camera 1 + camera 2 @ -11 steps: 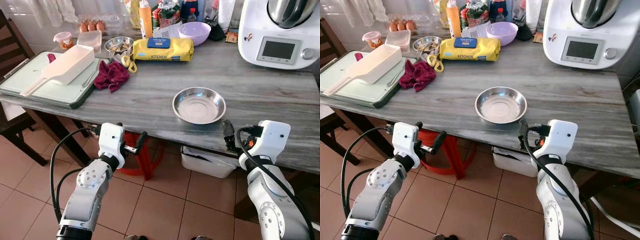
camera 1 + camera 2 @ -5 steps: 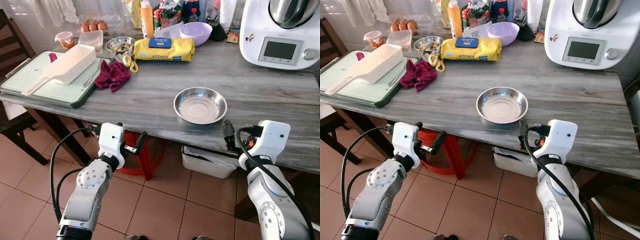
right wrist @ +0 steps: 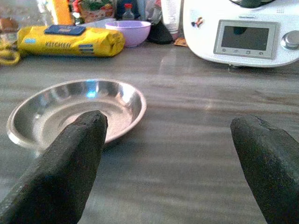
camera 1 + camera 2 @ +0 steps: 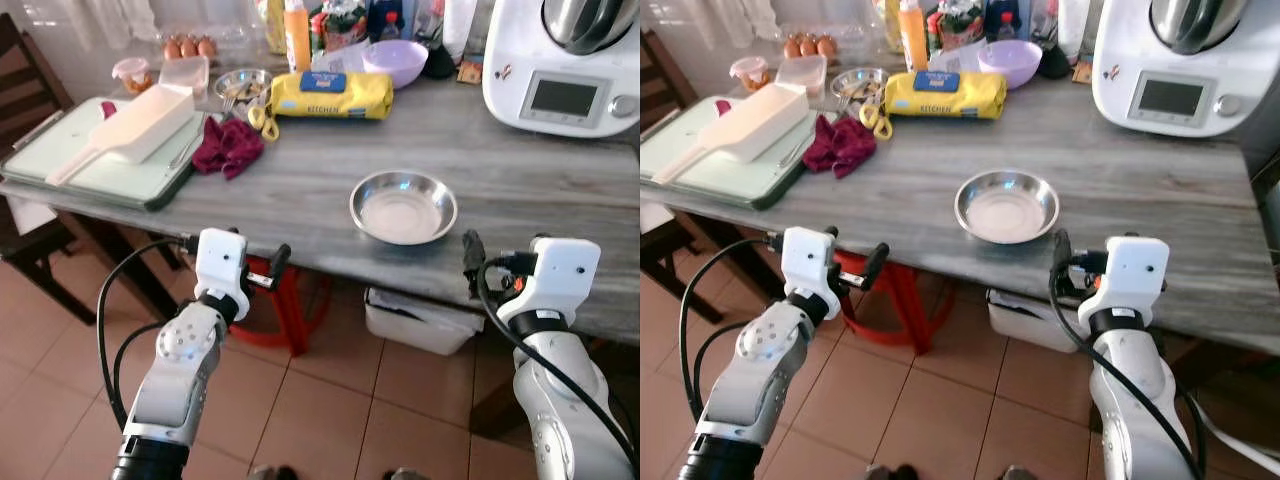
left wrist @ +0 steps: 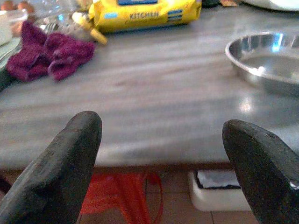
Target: Setting the table
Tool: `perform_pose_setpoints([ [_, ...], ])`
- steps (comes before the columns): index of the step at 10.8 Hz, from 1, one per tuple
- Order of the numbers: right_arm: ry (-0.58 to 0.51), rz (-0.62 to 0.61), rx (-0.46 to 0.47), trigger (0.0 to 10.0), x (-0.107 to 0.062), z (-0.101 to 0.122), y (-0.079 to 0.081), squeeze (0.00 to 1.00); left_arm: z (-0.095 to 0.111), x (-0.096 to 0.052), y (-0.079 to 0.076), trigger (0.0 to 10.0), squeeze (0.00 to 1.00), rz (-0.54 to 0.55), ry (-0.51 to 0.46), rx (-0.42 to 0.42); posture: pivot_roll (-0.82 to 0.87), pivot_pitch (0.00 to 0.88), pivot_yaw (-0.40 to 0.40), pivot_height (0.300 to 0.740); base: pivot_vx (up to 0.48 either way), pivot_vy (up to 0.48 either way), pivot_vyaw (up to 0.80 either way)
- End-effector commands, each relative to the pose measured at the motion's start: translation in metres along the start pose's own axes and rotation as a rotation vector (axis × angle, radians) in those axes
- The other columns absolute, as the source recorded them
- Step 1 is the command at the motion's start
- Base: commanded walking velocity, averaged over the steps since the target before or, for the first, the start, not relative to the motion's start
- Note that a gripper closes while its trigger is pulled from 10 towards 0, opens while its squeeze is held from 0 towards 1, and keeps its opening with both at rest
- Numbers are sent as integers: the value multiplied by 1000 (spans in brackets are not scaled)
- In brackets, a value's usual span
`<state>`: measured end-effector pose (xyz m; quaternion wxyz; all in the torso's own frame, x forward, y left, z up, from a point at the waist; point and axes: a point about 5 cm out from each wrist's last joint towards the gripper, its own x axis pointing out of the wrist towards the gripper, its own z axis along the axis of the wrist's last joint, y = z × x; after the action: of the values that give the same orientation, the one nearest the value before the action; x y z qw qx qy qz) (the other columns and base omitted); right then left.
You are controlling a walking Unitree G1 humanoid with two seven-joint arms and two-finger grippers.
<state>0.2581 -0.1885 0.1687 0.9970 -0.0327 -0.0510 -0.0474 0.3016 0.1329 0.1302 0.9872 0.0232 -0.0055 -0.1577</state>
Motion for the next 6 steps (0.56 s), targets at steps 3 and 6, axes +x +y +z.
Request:
perform_pose_setpoints([
  [3,23,-31,-4,10000,-3,-8,0,0,-5,-4,3,10000,0,23,30,17,-164,106,94,740,-304,0,0],
  [6,13,-58,2,10000,-4,-10,-2,0,-4,-4,4,10000,0,23,30,20,-163,108,95,740,-307,0,0],
])
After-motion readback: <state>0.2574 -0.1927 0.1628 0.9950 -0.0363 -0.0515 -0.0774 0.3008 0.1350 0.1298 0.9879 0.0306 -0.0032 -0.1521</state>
